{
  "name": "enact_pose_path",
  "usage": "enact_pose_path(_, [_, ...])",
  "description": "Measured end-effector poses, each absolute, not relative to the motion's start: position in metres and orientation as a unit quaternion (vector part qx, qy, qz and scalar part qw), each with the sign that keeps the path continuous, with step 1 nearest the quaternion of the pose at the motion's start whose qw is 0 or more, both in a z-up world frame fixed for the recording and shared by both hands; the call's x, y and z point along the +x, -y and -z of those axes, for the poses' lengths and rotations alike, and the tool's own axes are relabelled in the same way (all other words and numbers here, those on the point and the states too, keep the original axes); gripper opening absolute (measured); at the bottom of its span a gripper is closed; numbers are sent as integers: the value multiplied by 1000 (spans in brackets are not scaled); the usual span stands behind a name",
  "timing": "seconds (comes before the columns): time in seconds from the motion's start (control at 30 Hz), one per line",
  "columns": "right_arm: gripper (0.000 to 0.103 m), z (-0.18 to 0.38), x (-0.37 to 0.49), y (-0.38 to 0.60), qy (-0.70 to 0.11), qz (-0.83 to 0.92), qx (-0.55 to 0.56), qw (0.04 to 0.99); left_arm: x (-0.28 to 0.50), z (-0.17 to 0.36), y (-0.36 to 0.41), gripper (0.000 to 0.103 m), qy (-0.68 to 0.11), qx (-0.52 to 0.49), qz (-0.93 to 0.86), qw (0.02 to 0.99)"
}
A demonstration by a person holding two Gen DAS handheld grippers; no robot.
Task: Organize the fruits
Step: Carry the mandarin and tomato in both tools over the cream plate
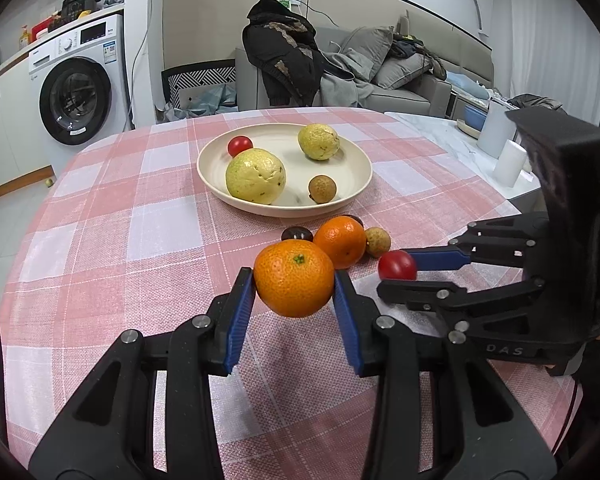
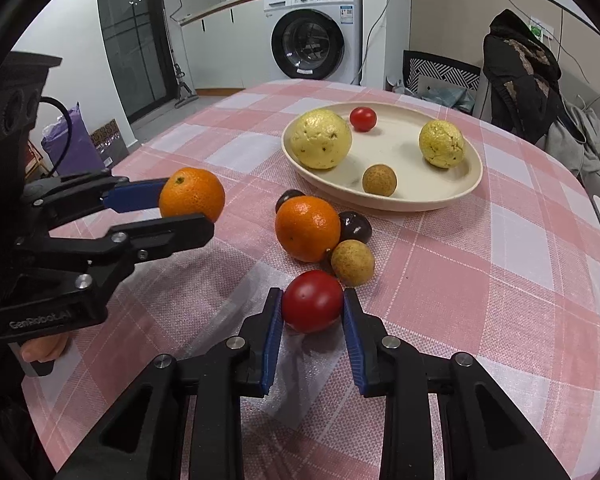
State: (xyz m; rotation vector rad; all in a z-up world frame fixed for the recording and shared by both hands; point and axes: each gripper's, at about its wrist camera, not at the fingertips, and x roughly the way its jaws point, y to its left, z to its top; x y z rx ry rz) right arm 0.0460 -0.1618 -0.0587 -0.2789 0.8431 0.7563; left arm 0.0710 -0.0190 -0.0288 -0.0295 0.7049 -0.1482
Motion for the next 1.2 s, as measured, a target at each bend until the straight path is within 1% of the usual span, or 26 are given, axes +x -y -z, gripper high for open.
enact_pose_path(0.4, [30,34,55,182,-350,-333,-78,872,69,21,15,37,-330,-22,68,941])
enact_pose_path(1.2, [30,4,98,182,-340,-289,-44,894,104,-11,29,37,-306,-24,67,949])
